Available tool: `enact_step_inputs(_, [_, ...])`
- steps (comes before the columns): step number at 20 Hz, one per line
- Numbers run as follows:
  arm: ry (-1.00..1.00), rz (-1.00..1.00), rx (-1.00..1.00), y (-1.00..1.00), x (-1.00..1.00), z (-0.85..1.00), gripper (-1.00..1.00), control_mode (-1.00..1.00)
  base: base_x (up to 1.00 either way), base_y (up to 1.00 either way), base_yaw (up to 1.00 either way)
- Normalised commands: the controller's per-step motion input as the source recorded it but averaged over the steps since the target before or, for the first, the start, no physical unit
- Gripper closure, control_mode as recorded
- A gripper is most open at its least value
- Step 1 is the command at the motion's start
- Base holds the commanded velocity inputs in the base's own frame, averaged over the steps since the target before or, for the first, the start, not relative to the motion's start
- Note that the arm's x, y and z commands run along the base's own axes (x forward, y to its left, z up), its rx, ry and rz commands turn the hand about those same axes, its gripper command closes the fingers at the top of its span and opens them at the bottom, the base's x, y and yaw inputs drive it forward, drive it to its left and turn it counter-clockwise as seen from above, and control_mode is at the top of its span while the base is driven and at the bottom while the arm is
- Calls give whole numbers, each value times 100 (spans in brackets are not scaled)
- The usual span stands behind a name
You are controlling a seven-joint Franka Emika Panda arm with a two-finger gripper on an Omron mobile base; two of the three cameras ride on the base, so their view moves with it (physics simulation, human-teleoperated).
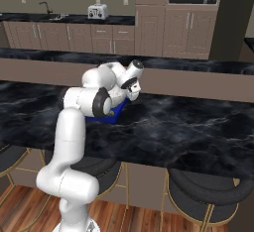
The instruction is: Place the two vegetables and bowl onto the tray for setting up a vegetable dip station.
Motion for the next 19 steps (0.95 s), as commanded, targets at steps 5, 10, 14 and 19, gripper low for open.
enact_step_inputs(5, [0,0,0,-4,-62,32,-100,-100,0,0,0])
enact_step_inputs(10, [-2,0,0,-2,-82,35,-100,-100,0,0,0])
enact_step_inputs(14, [-2,0,0,0,-80,39,-100,-100,0,0,0])
enact_step_inputs(19, [-1,0,0,0,-84,43,-100,-100,0,0,0])
